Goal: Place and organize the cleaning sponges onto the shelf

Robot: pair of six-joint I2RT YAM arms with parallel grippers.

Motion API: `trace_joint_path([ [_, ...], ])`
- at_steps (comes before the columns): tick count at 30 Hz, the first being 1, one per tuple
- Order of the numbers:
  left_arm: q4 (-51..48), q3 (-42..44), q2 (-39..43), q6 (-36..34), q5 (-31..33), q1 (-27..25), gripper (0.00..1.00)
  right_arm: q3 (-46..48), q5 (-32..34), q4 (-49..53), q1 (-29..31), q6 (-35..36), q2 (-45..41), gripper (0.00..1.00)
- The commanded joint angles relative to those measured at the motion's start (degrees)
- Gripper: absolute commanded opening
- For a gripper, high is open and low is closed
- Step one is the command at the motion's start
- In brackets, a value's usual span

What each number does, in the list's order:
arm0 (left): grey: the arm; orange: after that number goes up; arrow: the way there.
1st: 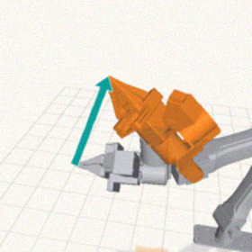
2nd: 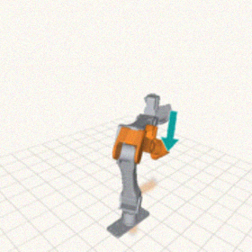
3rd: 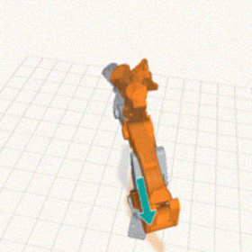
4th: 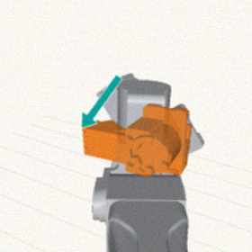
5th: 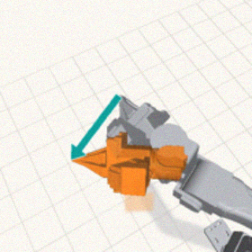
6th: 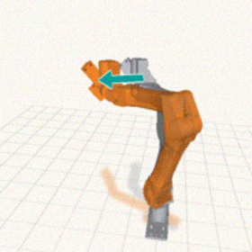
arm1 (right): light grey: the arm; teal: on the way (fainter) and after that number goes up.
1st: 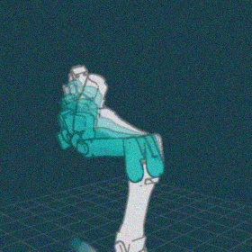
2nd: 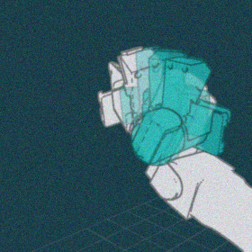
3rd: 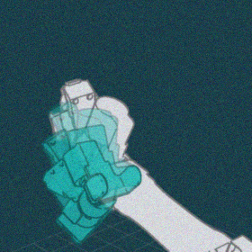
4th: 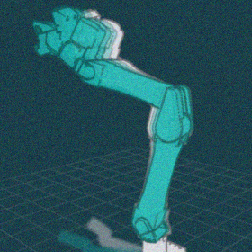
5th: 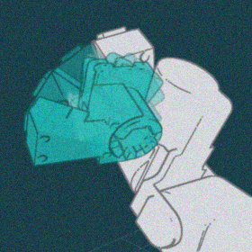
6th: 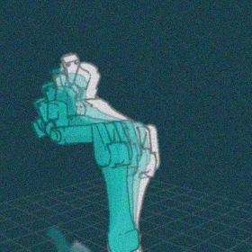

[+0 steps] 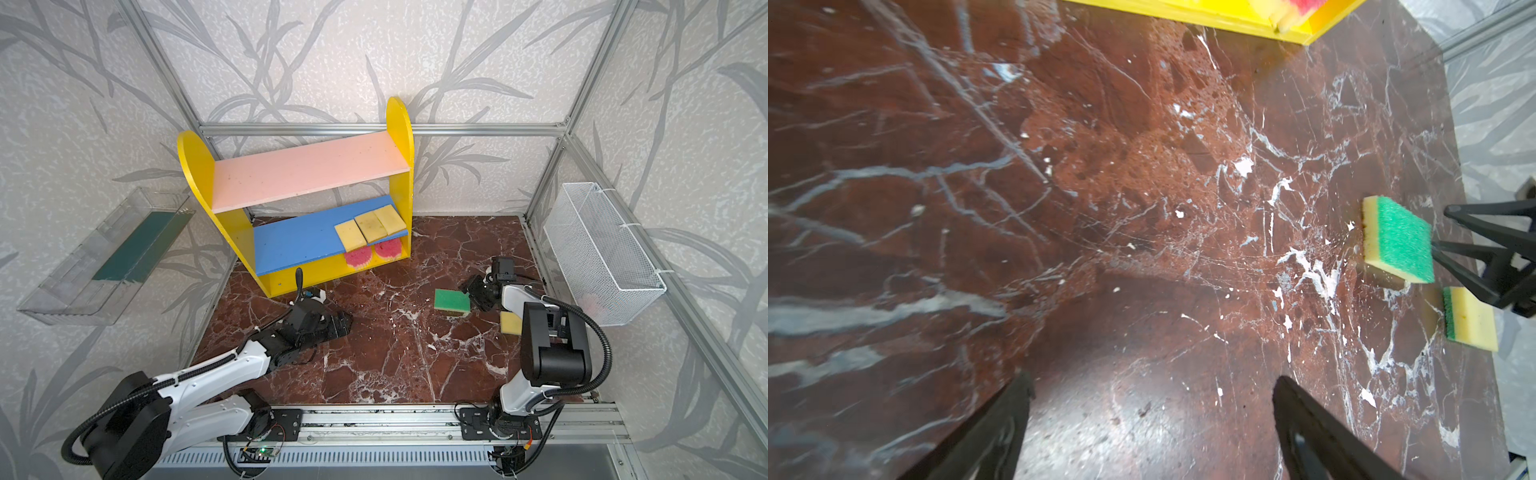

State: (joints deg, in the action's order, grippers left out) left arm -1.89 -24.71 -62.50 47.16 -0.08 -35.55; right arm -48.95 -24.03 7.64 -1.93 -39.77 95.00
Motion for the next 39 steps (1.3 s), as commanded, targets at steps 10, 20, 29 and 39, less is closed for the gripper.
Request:
trace_joint_path([
  [10, -7.8, 4.1, 12.4, 0.9, 3.2, 1.8, 0.93, -14.1, -3.5, 1.7, 17.4, 1.4, 12.1, 0.6],
  [20, -2.8, -2.1, 1.9, -2.6, -3.5, 2.2, 0.87, -12.2, -1.7, 4.7, 18.4, 4.6, 6.0, 0.6],
  [29, -1.9, -15.9, -12.4, -9.3, -4.3, 0.1, 0.59, -2.8, -4.3, 3.7, 16.3, 4.7, -3.9, 0.6],
  [39, -2.7, -32.5, -32.6, -13.3, -6.0, -2.2, 0.51, 6.7, -5.5, -2.5, 15.2, 1.6, -9.6, 0.57],
])
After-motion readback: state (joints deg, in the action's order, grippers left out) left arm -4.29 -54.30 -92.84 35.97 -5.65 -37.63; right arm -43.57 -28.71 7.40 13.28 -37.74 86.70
